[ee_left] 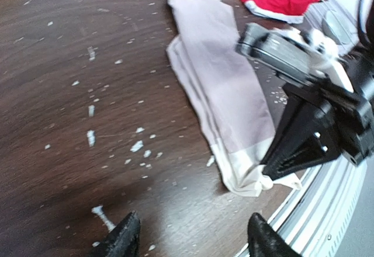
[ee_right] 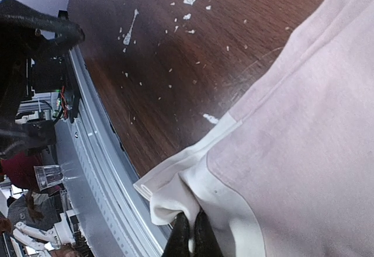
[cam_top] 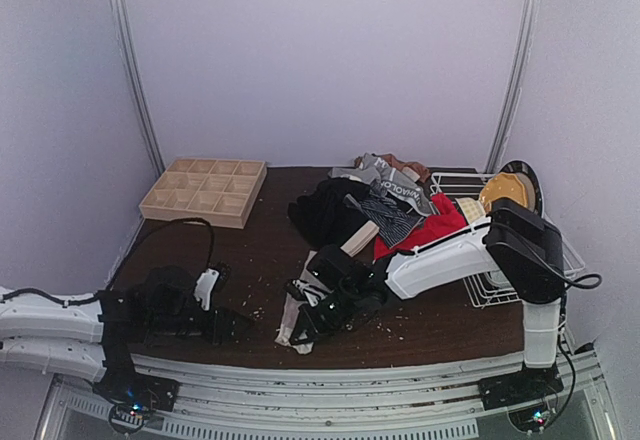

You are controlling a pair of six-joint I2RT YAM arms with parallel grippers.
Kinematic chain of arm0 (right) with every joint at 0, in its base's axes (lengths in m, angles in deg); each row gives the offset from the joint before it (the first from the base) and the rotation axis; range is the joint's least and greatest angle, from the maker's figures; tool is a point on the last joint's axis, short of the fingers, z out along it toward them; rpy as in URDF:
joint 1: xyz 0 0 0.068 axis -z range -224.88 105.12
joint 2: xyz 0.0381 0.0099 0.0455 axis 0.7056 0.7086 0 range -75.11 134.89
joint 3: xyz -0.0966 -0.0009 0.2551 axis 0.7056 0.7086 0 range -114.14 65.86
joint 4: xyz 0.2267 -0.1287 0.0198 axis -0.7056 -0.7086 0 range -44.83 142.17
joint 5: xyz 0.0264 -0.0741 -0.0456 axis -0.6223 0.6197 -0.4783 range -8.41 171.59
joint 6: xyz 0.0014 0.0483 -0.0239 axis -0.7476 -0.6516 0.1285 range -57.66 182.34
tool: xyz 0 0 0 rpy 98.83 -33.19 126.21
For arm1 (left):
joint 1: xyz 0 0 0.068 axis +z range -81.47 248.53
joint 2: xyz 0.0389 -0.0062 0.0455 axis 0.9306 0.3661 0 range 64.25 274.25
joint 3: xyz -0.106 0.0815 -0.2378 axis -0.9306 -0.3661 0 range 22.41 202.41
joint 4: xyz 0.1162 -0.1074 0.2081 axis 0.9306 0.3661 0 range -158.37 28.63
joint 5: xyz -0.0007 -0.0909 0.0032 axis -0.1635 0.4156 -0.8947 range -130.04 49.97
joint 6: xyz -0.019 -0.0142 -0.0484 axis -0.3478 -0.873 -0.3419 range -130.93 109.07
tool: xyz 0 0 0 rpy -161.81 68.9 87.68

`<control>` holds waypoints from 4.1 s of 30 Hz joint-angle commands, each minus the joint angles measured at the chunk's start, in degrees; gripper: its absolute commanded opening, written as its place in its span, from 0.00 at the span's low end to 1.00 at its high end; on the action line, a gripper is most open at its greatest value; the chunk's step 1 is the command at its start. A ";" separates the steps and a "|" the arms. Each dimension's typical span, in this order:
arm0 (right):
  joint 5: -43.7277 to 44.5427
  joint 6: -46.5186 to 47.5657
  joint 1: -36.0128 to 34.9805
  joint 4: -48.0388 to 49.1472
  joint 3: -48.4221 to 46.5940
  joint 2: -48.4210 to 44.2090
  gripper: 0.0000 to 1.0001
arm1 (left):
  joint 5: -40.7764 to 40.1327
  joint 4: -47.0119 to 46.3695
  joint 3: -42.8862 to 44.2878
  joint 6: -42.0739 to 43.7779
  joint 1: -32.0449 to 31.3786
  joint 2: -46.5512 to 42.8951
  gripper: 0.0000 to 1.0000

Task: Roll the underwear
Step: Pick up the underwear from the center of the board, then roll the underwear at the center of the board.

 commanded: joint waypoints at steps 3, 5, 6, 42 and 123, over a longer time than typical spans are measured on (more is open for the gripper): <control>-6.87 -2.46 2.89 4.58 3.20 -2.66 0.00 | 0.39 -20.02 -3.50 7.36 -3.66 3.63 0.72; -7.66 -1.88 3.50 4.13 3.47 -2.51 0.00 | 0.59 -24.48 -4.16 9.25 -3.79 6.09 0.73; -8.14 -1.69 3.63 3.90 3.47 -2.38 0.00 | 0.90 -26.45 -4.14 10.36 -3.87 7.64 0.73; -12.00 0.37 6.97 4.45 5.58 -1.40 0.00 | 12.03 -39.57 5.04 22.67 -4.67 36.94 0.32; 27.86 29.01 -7.06 -7.85 8.68 -17.86 0.30 | 26.80 -5.78 27.91 0.91 3.71 52.24 0.00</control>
